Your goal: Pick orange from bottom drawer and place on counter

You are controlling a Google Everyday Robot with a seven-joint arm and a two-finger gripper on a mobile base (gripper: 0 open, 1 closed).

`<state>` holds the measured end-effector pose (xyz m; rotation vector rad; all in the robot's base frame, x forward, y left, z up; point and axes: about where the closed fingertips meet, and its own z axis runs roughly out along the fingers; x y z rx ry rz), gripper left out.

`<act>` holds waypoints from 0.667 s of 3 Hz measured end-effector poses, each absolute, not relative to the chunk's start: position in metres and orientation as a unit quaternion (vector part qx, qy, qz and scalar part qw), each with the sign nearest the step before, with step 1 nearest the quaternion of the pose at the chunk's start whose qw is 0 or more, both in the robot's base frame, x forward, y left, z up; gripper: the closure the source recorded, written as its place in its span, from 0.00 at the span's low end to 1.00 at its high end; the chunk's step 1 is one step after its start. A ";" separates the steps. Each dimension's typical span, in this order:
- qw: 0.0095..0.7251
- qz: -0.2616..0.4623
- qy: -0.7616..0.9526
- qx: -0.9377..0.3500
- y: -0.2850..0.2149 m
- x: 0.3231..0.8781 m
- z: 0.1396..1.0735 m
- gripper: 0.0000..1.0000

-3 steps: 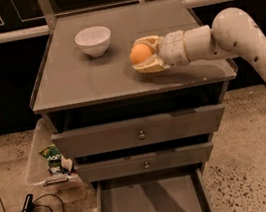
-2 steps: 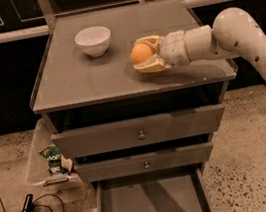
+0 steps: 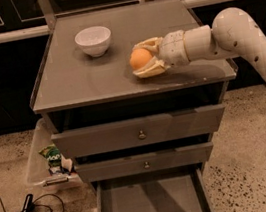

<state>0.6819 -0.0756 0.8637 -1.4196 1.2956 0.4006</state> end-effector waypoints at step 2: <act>0.556 0.170 0.549 -0.601 -0.076 0.682 0.864 0.00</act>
Offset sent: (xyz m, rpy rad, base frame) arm 0.0000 0.0000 0.0000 0.0000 0.0000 0.0001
